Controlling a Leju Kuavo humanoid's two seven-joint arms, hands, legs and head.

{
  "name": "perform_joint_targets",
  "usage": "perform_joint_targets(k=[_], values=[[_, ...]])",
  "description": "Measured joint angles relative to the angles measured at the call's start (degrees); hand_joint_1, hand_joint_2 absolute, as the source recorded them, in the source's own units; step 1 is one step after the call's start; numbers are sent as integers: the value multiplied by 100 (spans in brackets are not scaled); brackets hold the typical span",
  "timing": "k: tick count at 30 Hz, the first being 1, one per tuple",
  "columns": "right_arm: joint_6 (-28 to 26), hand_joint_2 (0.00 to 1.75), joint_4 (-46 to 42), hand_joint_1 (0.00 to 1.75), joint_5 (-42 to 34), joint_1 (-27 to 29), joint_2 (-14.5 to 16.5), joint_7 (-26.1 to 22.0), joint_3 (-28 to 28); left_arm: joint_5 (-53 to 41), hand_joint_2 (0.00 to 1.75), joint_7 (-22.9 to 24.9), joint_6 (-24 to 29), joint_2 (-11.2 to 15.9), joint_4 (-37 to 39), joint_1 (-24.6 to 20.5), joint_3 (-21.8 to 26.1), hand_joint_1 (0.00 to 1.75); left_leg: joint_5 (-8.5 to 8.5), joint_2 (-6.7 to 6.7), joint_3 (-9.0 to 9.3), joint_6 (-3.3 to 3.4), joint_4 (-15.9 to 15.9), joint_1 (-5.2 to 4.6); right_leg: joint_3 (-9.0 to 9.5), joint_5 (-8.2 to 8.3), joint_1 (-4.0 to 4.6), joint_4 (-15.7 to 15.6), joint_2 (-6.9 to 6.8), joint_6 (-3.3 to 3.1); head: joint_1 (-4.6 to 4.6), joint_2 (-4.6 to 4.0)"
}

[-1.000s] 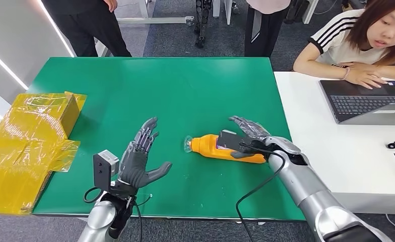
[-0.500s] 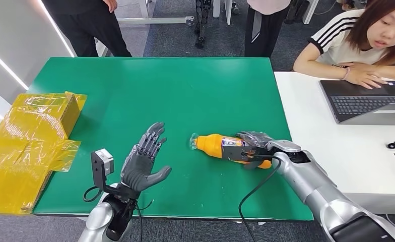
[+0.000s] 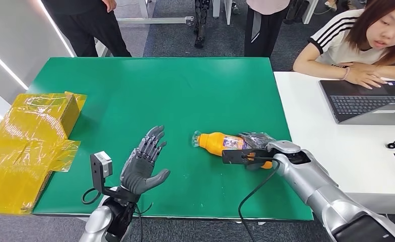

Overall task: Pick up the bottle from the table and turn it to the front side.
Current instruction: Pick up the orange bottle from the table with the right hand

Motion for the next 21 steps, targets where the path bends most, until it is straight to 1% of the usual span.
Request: perform_joint_targets(k=[5,8,14,18,21], values=[[-90,175,-17,175,-3,-38,-1,9,73,21,175,0,-6,-1,-9,75,49,0,0,-1,0,0,0,0,2,0,0,0,0,0,0,0],[-104,175,-17,175,-145,-40,0,-132,86,10,175,-4,-2,-2,-10,104,79,0,0,-1,0,0,0,0,2,0,0,0,-2,0,1,0],[-220,175,-32,175,-639,-37,5,-609,115,-89,175,-90,79,1,-11,120,144,0,0,-2,-2,0,0,0,1,0,0,1,-2,0,1,0],[-561,175,-185,175,-1255,70,10,-1082,3,-159,175,-198,119,10,-25,186,224,0,0,-2,-1,0,0,0,-1,-1,0,1,-2,1,1,0],[-823,175,-478,175,-1874,335,3,-1475,-267,-191,175,-274,154,30,-52,214,277,0,0,-4,-2,0,0,1,-1,-4,1,0,-4,3,1,0]])
